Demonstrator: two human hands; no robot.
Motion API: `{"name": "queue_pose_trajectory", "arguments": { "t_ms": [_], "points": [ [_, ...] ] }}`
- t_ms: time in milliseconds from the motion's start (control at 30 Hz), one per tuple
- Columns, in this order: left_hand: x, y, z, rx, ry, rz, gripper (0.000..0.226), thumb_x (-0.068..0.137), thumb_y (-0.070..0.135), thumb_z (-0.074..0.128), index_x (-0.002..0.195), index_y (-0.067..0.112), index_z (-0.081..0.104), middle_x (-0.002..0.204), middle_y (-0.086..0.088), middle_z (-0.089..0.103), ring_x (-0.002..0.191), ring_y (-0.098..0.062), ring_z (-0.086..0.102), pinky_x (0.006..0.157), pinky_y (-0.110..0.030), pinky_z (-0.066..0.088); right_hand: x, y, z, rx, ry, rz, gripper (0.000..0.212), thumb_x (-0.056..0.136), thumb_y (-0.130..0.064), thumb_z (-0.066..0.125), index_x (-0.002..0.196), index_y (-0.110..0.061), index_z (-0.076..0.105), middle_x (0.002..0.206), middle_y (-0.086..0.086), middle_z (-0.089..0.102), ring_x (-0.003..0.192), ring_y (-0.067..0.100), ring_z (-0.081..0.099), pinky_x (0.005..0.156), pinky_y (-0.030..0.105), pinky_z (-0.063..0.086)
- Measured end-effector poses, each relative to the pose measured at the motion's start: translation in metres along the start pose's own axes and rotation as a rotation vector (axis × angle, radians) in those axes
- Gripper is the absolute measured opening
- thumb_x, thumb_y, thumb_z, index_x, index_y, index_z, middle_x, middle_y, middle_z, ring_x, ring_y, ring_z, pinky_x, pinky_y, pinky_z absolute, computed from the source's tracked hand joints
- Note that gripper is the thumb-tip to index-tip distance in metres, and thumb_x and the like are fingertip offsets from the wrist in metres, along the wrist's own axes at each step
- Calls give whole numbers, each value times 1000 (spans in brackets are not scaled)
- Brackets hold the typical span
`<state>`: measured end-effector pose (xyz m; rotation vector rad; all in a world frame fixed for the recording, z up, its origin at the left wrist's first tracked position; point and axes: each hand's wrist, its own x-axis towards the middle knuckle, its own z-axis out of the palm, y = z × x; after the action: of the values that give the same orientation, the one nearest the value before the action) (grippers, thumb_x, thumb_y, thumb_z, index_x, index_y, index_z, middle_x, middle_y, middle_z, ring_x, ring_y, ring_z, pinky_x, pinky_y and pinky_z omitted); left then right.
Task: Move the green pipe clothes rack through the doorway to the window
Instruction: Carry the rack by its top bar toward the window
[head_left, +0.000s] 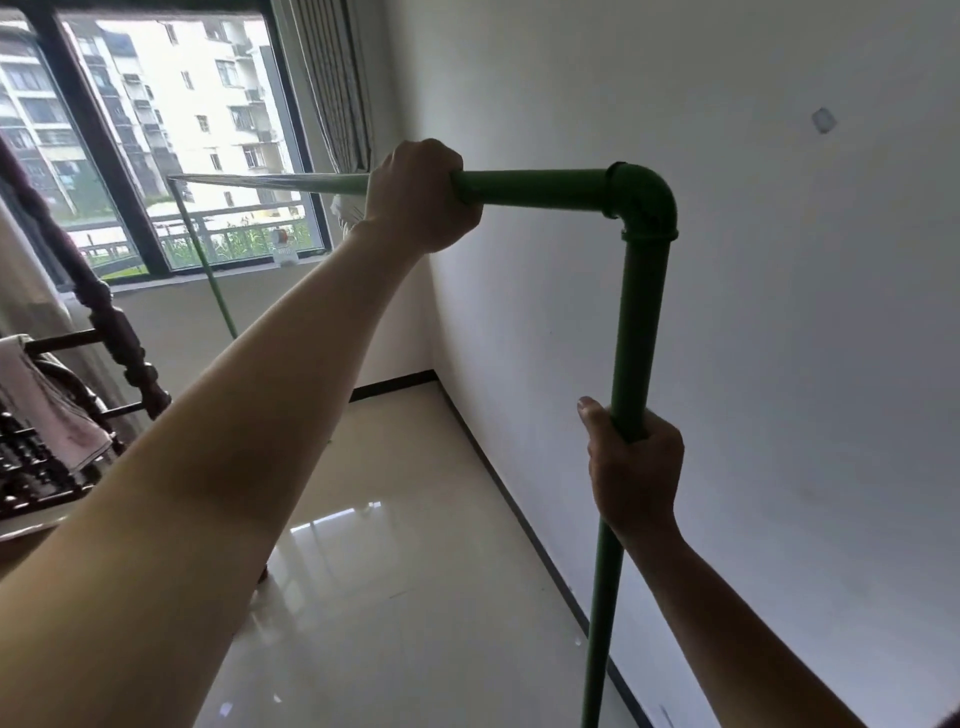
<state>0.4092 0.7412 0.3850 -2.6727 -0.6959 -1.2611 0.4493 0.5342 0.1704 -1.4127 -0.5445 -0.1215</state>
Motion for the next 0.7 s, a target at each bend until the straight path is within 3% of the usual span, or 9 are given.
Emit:
{"name": "queue_pose_trajectory", "arguments": {
  "t_ms": [133, 267, 400, 500, 633, 700],
  "points": [
    [24, -35, 25, 0, 5, -18, 18, 83, 22, 53, 79, 12, 67, 74, -7, 58, 77, -32, 62, 71, -35, 49, 30, 16, 40, -22, 38, -35, 56, 85, -42, 65, 59, 4, 45, 54, 31, 48, 46, 44, 47, 51, 49, 47],
    [49, -66, 48, 37, 31, -33, 19, 84, 22, 53, 82, 10, 68, 74, -6, 57, 74, -31, 60, 69, -35, 47, 62, 31, 77, -9, 30, -8, 55, 85, -36, 66, 62, 8, 43, 55, 32, 46, 45, 33, 44, 50, 48, 46],
    [76, -94, 75, 75, 53, -62, 18, 89, 19, 54, 87, 8, 68, 70, -2, 54, 72, -24, 55, 69, -33, 46, 97, 49, 110, 25, -27, -6, 57, 83, -40, 68, 64, 8, 43, 58, 34, 46, 49, 49, 45, 52, 52, 47],
    [98, -111, 97, 118, 63, -91, 18, 88, 18, 54, 87, 7, 68, 70, -4, 57, 71, -24, 58, 67, -33, 47, 125, 62, 131, 84, -109, 13, 57, 82, -41, 69, 64, 6, 44, 57, 33, 45, 47, 36, 44, 51, 50, 46],
    [125, -135, 125, 188, 62, -173, 17, 85, 19, 54, 87, 8, 68, 58, 8, 47, 66, -21, 60, 56, -25, 43, 166, 85, 157, 181, -211, 40, 45, 90, -24, 74, 56, -10, 48, 47, 6, 44, 44, 24, 45, 51, 36, 43],
    [138, -139, 134, 239, 22, -189, 19, 86, 16, 53, 84, 5, 68, 56, 9, 42, 65, -22, 57, 59, -28, 43, 186, 95, 173, 213, -269, 47, 45, 91, -18, 74, 54, -17, 48, 43, -7, 43, 41, 17, 44, 49, 30, 43]
  ]
}}
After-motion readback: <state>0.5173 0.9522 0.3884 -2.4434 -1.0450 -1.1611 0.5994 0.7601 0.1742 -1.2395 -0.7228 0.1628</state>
